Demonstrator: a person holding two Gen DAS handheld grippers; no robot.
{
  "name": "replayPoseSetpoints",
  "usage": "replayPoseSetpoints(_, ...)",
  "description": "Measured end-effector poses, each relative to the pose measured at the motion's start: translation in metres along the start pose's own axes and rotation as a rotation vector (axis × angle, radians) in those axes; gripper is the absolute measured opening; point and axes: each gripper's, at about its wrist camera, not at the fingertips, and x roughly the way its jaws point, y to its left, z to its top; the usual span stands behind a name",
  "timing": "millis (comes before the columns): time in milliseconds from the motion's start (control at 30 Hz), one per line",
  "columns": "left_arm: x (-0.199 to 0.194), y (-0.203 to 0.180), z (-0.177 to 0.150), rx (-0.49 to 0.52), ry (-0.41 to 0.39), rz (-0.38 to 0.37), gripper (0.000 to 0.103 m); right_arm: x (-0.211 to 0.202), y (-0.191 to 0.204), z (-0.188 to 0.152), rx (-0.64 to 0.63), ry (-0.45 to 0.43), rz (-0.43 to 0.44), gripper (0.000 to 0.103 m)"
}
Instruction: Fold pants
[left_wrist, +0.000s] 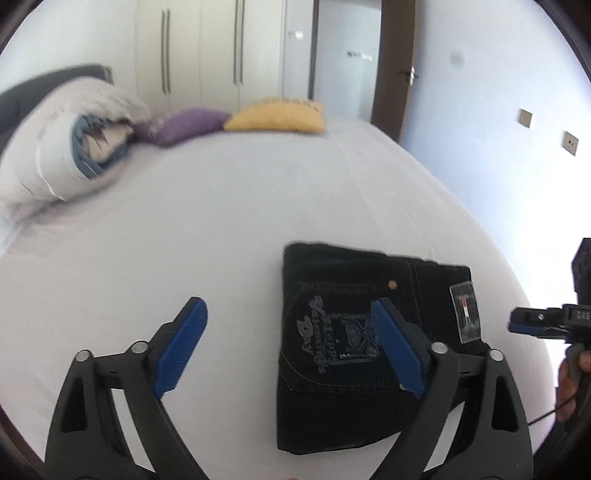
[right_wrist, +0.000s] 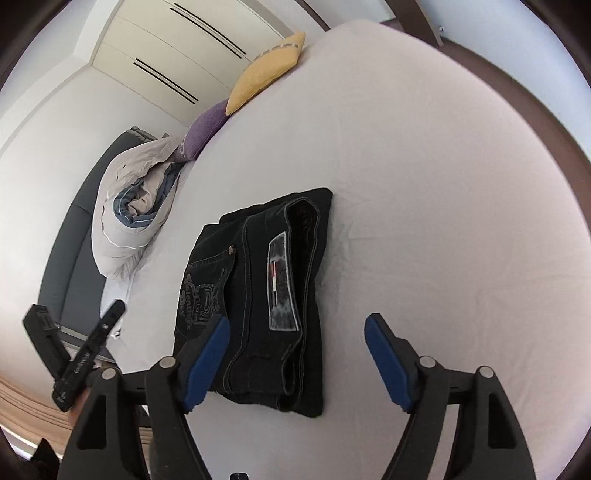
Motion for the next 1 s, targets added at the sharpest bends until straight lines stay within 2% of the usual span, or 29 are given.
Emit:
replayPoseSetpoints(100, -0.06, -0.01, -0.005, 0.015, -0.171, 0.122, 0.103, -0.037, 0.02, -0.016, -0.075, -0.098, -0.105, 0.089)
replayPoseSetpoints(167, -0.089, -0.014, -0.005, -0.003, -0.214, 0.181, 0.103, -0.063, 0.035, -0.029, -0.14, -0.184, -0.185, 0.094)
replayPoseSetpoints(233, -0.116, -0.021, 0.004, -0.025, -0.238, 0.207, 0.103, -0.091, 0.051, -0.043, -0.206, -0.291, -0.275, 0.103)
replayPoseSetpoints(333, -0.149, -0.031, -0.003, -0.011, -0.262, 0.194, 0.103, -0.124, 0.076, -0.061, -0.323, -0.427, -0.363, 0.103)
replayPoseSetpoints(433, -0.166, -0.039, 0.001, 0.031, -0.171, 0.141, 0.103, -0.151, 0.093, -0.07, -0.364, -0.483, -0.403, 0.103)
replayPoseSetpoints(567, -0.18, -0.046, 0.001, 0.029, -0.107, 0.101, 0.103, -0.188, 0.105, -0.076, -0.297, -0.529, -0.364, 0.103)
replayPoseSetpoints(633, -0.183, -0.048, 0.0, -0.003, -0.039, 0.091, 0.103, -0.201, 0.111, -0.078, -0.248, -0.509, -0.349, 0.103)
replayPoseSetpoints(733, -0.173, -0.051, -0.008, -0.054, 0.067, 0.021, 0.103, -0.207, 0.121, -0.083, -0.227, -0.447, -0.317, 0.103)
replayPoseSetpoints(800, -0.167, -0.055, -0.014, -0.052, 0.1, 0.005, 0.103, -0.208, 0.129, -0.087, -0.244, -0.413, -0.299, 0.103)
replayPoseSetpoints(867, -0.165, -0.056, -0.019, -0.046, 0.122, 0.018, 0.103, -0.204, 0.137, -0.093, -0.27, -0.38, -0.324, 0.103)
replayPoseSetpoints(1000, -0.151, -0.058, -0.031, -0.045, 0.164, -0.005, 0.103, -0.193, 0.141, -0.101, -0.288, -0.34, -0.358, 0.103)
